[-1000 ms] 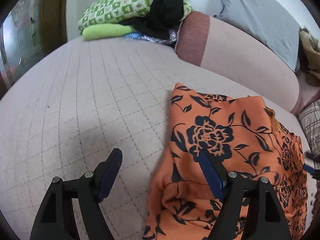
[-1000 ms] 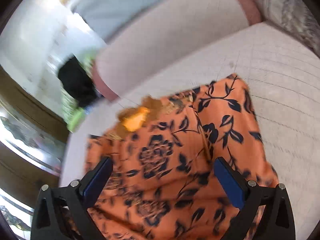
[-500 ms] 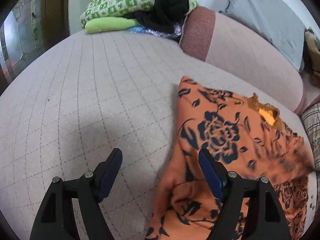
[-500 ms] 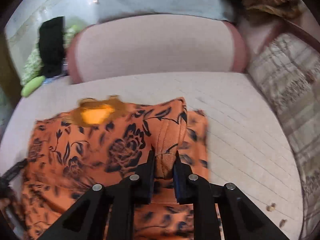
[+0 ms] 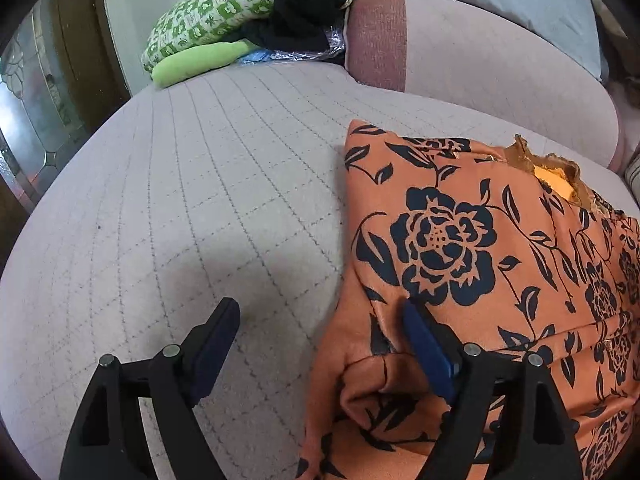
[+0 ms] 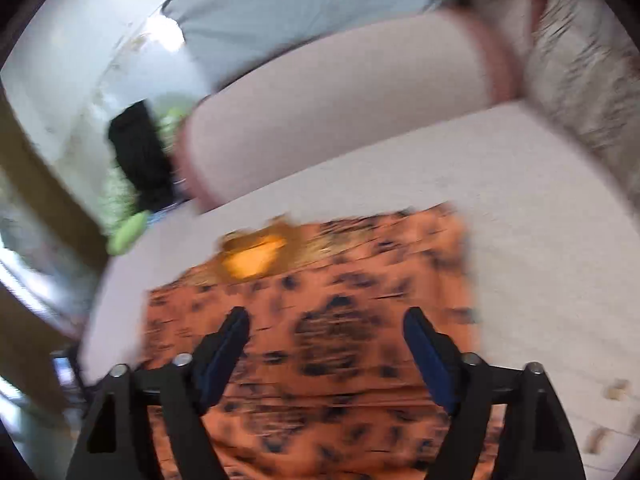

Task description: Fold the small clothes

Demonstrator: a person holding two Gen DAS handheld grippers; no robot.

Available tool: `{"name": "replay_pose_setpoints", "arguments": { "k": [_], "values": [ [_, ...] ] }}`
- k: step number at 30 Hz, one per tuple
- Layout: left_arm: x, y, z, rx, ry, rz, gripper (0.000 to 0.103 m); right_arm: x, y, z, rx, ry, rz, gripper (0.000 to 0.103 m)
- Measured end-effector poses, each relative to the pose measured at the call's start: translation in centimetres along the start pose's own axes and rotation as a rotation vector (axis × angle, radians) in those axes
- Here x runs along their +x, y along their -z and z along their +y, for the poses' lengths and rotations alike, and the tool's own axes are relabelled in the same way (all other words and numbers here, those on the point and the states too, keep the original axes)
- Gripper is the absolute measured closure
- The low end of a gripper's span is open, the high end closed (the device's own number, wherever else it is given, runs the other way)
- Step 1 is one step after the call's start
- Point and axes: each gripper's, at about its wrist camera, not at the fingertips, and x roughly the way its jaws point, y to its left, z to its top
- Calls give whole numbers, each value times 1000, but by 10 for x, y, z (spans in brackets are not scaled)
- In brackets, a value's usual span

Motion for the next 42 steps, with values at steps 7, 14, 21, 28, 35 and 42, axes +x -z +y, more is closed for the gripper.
{"name": "replay_pose_setpoints", "arguments": {
  "k": [7, 14, 21, 28, 35, 42],
  "values": [
    [6, -4, 9, -26, 14, 11, 14, 35, -12, -37, 104, 4, 34, 22],
    [6, -4, 7, -29, 18, 13, 13, 67, -37, -73, 244, -46, 34, 18],
    [-15, -1, 21, -64, 96, -7, 13, -4, 3, -46, 157, -6, -10, 17],
    [-114, 61, 64, -124, 164, -54, 13, -135, 114, -59, 51, 78, -24, 16],
    [-160, 165, 79, -101, 214, 100, 13, -184, 195, -114, 114, 98, 72, 16],
    [-153, 200, 51, 16, 161, 181, 14, -165, 225, -122, 152, 39, 165, 16]
  ]
}}
